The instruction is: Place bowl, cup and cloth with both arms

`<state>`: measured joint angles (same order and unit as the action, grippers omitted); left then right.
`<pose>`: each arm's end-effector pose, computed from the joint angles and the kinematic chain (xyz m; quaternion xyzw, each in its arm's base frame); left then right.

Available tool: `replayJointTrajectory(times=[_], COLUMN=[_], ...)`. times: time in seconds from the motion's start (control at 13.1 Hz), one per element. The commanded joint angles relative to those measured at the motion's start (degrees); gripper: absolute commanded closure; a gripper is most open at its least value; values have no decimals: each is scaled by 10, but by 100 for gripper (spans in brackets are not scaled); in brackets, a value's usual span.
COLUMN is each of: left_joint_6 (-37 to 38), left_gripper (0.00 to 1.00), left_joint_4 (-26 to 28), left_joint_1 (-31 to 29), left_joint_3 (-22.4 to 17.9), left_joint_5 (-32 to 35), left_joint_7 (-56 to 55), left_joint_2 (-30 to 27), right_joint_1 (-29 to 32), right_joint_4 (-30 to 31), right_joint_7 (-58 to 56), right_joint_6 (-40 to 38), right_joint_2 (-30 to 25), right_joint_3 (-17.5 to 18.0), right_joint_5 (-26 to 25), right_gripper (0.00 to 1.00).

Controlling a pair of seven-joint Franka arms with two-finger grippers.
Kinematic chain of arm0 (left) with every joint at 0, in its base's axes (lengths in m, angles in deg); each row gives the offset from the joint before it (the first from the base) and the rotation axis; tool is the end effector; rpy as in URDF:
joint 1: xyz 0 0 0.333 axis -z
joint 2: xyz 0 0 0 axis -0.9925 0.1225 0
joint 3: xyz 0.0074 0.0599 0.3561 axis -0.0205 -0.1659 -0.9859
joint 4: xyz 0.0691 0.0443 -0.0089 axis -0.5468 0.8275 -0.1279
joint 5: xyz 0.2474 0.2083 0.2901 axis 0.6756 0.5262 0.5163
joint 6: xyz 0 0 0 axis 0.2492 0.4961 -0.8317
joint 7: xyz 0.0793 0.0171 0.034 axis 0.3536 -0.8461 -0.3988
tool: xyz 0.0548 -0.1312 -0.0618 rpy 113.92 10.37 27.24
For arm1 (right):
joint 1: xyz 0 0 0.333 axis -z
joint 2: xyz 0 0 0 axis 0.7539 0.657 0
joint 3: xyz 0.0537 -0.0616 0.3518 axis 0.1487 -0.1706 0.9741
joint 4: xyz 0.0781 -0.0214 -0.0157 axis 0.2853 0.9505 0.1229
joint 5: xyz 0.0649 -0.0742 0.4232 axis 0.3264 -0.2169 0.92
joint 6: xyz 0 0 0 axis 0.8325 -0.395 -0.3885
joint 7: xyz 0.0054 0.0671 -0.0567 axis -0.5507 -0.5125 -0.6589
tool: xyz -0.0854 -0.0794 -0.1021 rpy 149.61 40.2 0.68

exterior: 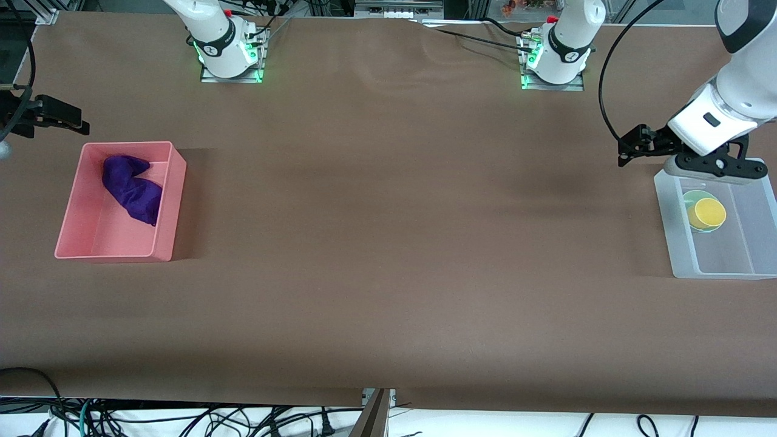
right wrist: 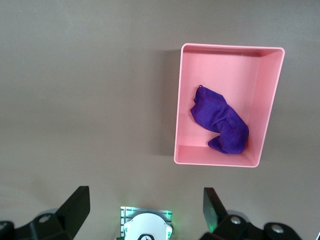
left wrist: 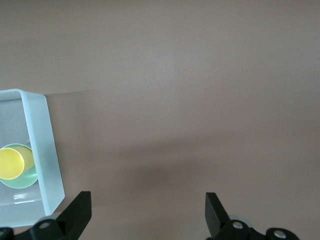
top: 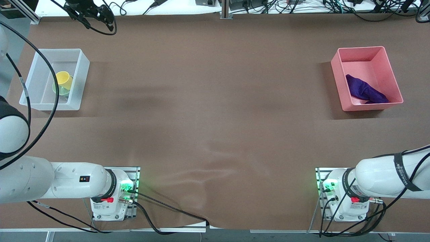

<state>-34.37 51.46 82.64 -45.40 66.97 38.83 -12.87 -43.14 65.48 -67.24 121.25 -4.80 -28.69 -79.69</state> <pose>0.5810 -0.0450 0.5448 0.9983 -0.0581 -0.0053 0.0033 0.6070 -0.0214 0.6310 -0.9949 -0.0313 0.0959 0.0077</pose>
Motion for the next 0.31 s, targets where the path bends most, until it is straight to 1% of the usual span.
replayJointTrajectory(times=[0.0, 0.23], left_joint_6=[-13, -11], left_gripper=[0, 0], left_joint_4=[19, 17], left_joint_1=[15, 15], left_joint_3=[-11, -12], left_joint_5=[-11, -11], left_joint_7=[-11, -11], left_joint_2=[-16, -15], right_joint_1=[2, 2], right_joint_4=[-7, -7], right_joint_7=[5, 5], right_joint_6=[-6, -6], right_joint_2=[1, 1], right_joint_3=[-1, -1], right_joint_5=[9, 9], right_gripper=[0, 0])
